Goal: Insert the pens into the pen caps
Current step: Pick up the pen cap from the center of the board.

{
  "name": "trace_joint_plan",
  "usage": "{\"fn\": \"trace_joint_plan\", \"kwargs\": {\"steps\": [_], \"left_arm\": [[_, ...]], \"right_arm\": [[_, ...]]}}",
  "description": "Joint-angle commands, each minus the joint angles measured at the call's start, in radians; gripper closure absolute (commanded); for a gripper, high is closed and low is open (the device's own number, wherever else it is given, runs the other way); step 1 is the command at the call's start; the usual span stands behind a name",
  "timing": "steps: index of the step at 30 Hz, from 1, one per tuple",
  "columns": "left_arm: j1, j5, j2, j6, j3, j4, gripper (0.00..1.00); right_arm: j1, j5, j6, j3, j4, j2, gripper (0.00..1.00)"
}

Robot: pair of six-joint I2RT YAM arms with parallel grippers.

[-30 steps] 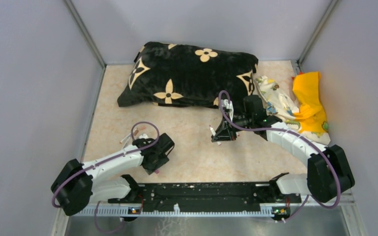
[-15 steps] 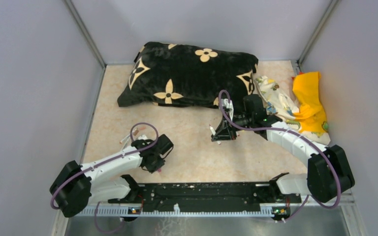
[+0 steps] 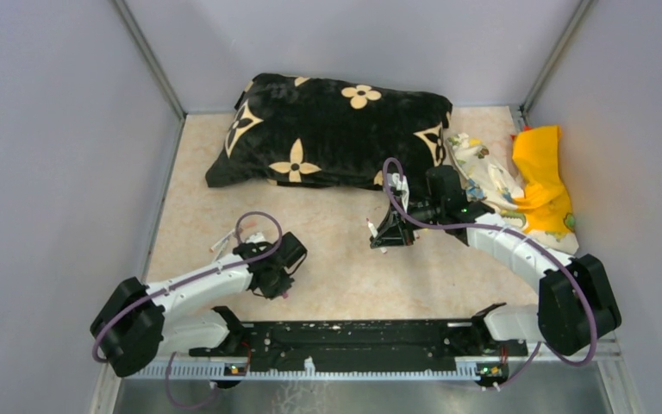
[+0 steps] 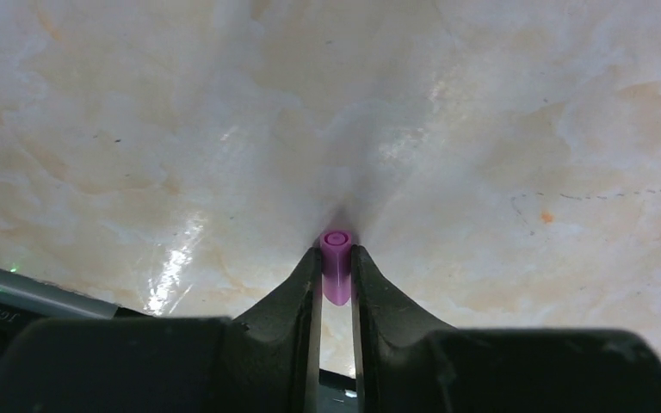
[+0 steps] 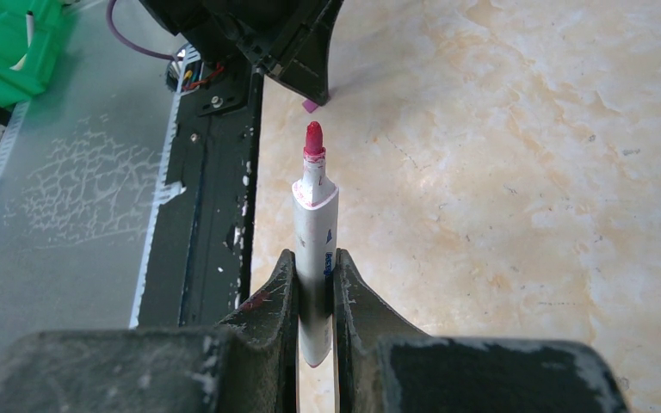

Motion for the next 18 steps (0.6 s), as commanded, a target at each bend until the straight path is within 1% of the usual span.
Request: {"fn": "trace_joint_plan", "kwargs": {"steps": [1,4,7,11,13,15,18], "left_arm": [[0.003,0.041,0.08,0.035,-0.045,0.127,0.84],[0.003,0.038,0.101,0.081,-0.028,0.168,0.91],[0.003,0.035,0.127,0.142,-0.001,0.226,0.95],[0.003,0.026,0.171,0.26,0.045,0.33,0.97],[0.007,0.015,0.205,0.328,0.054,0.421,1.0],[0.018,0.024,0.252,0.407,0.073,0.509,1.0],[0.04,0.038,0.338,0.506,0.136,0.576,1.0]], "right_arm": [[-0.006,-0.014,-0.022,0.048,0.005,-0.018,1.0],[-0.006,-0.015,-0.024,0.046,0.005,-0.018,1.0],[-0.006,-0.018,-0.024,0.045,0.006,-0.018,1.0],[-0.005,-0.022,-0.02,0.039,0.013,-0.017,1.0],[-0.005,-0.028,-0.006,0.031,0.029,-0.012,1.0],[-0.005,-0.035,0.02,0.019,0.055,0.0,1.0],[-0.005,-0.042,0.058,0.004,0.097,0.017,1.0]]}}
